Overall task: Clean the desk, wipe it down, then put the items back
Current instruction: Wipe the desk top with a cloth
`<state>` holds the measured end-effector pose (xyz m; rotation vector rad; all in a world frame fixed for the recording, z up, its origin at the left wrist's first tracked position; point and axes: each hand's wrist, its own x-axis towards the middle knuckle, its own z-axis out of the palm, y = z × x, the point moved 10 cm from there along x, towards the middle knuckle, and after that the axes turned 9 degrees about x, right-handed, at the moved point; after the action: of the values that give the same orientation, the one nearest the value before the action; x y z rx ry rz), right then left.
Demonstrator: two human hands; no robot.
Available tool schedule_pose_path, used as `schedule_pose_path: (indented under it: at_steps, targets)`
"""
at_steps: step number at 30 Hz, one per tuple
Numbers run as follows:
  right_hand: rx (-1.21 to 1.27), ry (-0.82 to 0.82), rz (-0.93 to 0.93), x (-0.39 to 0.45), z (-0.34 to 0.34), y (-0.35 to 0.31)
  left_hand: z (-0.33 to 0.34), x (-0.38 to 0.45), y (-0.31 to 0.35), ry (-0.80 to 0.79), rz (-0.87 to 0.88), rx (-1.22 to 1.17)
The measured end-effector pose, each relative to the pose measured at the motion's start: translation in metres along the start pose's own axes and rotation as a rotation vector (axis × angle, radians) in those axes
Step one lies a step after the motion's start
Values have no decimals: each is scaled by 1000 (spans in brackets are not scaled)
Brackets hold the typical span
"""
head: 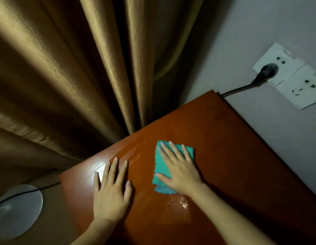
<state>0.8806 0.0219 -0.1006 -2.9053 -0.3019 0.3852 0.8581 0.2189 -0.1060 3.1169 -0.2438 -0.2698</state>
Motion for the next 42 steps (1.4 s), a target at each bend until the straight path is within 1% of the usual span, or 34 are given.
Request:
schedule_pose_path:
  at_steps: [2,3,5,7,8,9,10,12,14,16,18,20,22,23,25,27,28,29,32,33,34,38,40,42]
  targets:
    - [-30,20,95,-18,-9,52,2,-15,-15,-9,-51,-3]
    - [-44,84,168,-18,-21,78,2,-23,-22,-6,-92,-9]
    - [17,173,392,-7,-38,116,4,-33,-29,-21,-133,-23]
    - [129,215,645,12,-43,126,4,-34,-30,-40,-135,-10]
    - [148,231,691,27,-43,114,4,-31,-30,-41,-132,2]
    - [154,228,667,45,-42,92,5,-30,-29,-44,-130,16]
    - [144,216,576,64,-38,61,5,-30,-29,-50,-129,24]
    - [102,154,299,86,-24,-18,5,-31,-31,-43,-125,21]
    - [55,76,43,76,-8,-86,5,-32,-30,-32,-109,21]
    - [20,30,-124,51,4,-110,2,-32,-30,-14,-104,10]
    - [-18,16,-202,29,10,-96,1,-32,-30,-13,-107,-17]
    - [-50,40,-173,18,6,-58,-1,-32,-30,-3,-113,-36]
    - [-37,64,-58,19,-6,-14,-3,-32,-29,12,-117,-37]
    - [-20,85,28,23,-13,6,-4,-32,-29,16,-119,-37]
    - [33,103,277,37,-21,34,-4,-31,-28,23,-114,-31]
    - [102,176,488,53,-28,33,-3,-31,-29,23,-111,-23]
    - [123,194,526,61,-29,20,-2,-31,-28,22,-110,-24]
    - [126,186,493,71,-26,-2,-2,-31,-29,23,-107,-23]
    - [82,138,170,79,-7,-91,-1,-29,-30,33,-100,-8]
    - [62,126,91,72,-2,-114,-1,-29,-30,44,-103,-14]
    - [50,118,52,65,3,-126,-2,-30,-30,54,-106,-30]
    - [49,116,8,27,13,-124,-8,-30,-28,79,-90,-107]
    - [20,96,0,-2,21,-109,-9,-31,-29,74,-73,-141]
    - [-5,65,39,-29,25,-84,-11,-34,-31,81,-61,-159]
